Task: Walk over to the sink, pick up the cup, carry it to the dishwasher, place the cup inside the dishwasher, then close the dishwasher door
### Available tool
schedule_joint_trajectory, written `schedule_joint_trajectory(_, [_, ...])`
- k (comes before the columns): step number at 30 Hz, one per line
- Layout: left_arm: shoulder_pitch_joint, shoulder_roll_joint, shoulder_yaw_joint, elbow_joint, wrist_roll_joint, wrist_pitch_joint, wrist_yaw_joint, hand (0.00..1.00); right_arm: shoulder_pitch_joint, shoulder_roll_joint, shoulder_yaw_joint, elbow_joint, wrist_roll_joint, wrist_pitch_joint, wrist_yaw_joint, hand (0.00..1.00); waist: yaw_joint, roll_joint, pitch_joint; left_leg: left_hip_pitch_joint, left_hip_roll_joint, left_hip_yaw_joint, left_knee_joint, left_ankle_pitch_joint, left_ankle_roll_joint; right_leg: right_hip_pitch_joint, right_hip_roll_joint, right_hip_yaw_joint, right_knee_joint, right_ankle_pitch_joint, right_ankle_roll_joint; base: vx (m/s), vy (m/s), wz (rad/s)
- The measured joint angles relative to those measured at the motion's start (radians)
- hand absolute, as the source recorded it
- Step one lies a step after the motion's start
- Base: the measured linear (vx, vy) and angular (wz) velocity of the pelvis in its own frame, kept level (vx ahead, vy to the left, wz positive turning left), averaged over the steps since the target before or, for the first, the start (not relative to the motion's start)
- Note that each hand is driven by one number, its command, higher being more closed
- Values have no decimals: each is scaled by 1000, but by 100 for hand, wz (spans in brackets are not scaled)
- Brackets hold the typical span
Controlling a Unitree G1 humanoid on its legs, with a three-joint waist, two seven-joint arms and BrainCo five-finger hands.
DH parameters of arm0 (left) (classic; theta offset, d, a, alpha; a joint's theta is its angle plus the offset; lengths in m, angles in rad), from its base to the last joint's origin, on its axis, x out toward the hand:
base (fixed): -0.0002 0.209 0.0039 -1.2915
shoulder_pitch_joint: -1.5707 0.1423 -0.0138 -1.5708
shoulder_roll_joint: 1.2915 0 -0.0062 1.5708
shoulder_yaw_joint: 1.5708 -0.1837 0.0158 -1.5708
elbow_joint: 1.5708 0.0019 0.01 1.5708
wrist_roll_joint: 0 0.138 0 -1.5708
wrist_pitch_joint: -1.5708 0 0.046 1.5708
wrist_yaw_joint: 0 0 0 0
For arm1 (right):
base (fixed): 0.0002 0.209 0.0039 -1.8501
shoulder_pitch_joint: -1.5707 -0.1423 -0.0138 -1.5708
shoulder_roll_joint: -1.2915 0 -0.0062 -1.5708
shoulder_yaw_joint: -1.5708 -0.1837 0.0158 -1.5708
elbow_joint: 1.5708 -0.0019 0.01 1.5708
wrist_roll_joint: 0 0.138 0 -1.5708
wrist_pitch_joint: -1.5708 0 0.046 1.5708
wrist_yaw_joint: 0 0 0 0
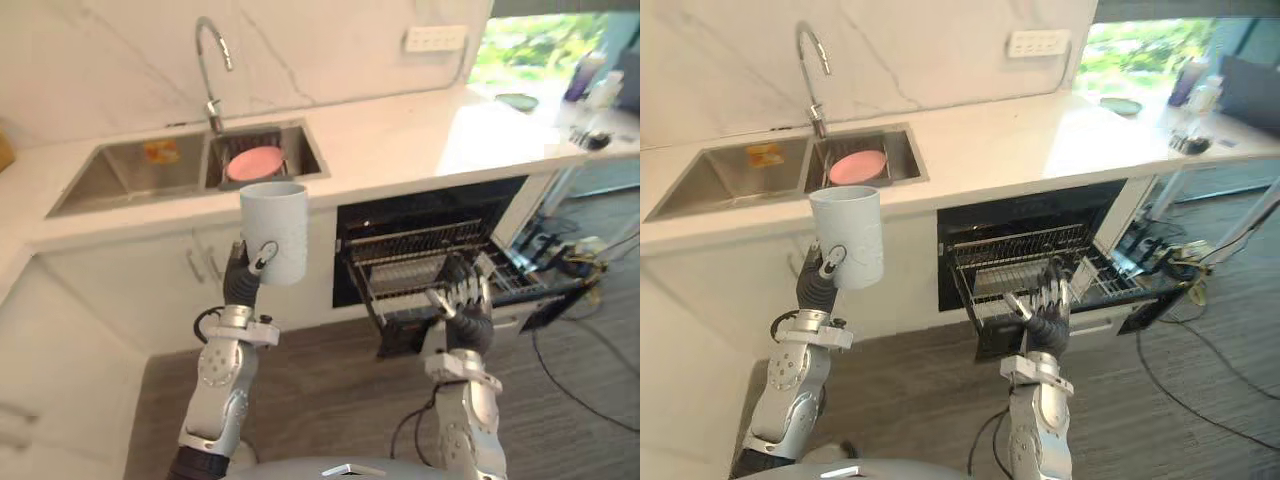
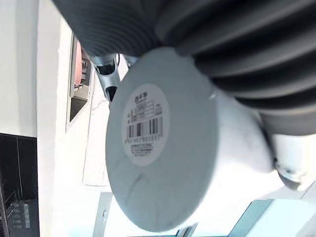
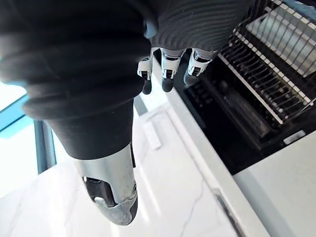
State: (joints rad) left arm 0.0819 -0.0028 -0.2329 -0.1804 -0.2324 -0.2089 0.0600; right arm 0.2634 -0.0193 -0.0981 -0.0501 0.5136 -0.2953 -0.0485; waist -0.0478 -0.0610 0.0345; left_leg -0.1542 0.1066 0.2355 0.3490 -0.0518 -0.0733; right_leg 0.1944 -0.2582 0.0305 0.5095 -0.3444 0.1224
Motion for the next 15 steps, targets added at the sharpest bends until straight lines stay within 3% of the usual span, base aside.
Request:
schedule_joint_trajectory(1, [-4,8,4,-1,2,0,0,100,-3,7,-9,11,-2,8,7,0,-3,-11,5,20,-9,17,-2,-13,13,-42,-21,-20,92,47,-6,676,504,-9])
schedule_joint_trajectory(2, [-1,19,22,-1,5,2,2,100,-15,17,-18,34,-4,26,24,0,-7,-14,14,78,-15,38,-25,-38,34,-116,-58,-71,256,156,-26,490,348,-36])
schedule_joint_trajectory(3, [4,23,66,-1,18,4,7,100,-29,20,-12,41,-2,47,37,0,-11,8,29,155,-8,50,-66,-47,46,-153,-65,-131,350,131,-34,564,397,-45])
schedule_joint_trajectory(5, [3,24,115,-6,30,-1,21,100,-46,15,-8,38,0,53,67,0,-11,39,40,260,20,69,-131,-47,46,-183,-34,-231,363,85,-55,277,191,-48])
schedule_joint_trajectory(6, [3,34,148,-17,44,-21,23,100,-56,18,3,25,4,52,84,0,-11,50,34,301,36,76,-168,-47,46,-227,-1,-293,301,68,-56,306,182,-56])
schedule_joint_trajectory(7, [1,60,168,-51,45,-53,23,100,-65,21,11,-4,10,52,104,0,-15,49,33,327,43,107,-209,-62,24,-293,42,-354,136,74,-66,242,132,-42])
schedule_joint_trajectory(8, [1,66,171,-55,46,-60,23,100,-64,21,11,-12,10,53,106,0,-15,48,33,331,42,112,-217,-67,16,-305,53,-365,93,86,-71,283,62,-37])
schedule_joint_trajectory(9, [9,87,189,-74,53,-81,24,100,-70,30,12,-25,10,56,114,0,-12,24,39,348,22,133,-233,-72,10,-336,76,-378,-80,170,-96,255,-18,-32])
schedule_joint_trajectory(10, [21,100,194,-83,61,-94,43,100,-63,45,15,-51,10,62,114,0,-15,1,53,373,4,149,-228,-100,-3,-354,90,-376,-203,308,-123,314,-29,-32])
schedule_joint_trajectory(11, [32,101,193,-79,62,-101,47,100,-57,48,21,-60,10,63,115,0,-19,-10,58,391,-7,150,-223,-113,-12,-350,95,-374,-215,364,-156,259,-26,-40])
schedule_joint_trajectory(13, [73,46,165,-86,62,-124,76,100,-37,28,45,-104,10,80,119,0,-14,74,58,417,34,188,-221,-147,-27,-331,150,-364,-236,359,-150,219,-8,-56])
schedule_joint_trajectory(15, [58,21,135,-86,63,-131,84,100,-28,18,59,-136,10,83,127,0,-22,101,71,419,43,204,-219,-157,-23,-336,163,-358,-234,350,-150,138,-1,-24])
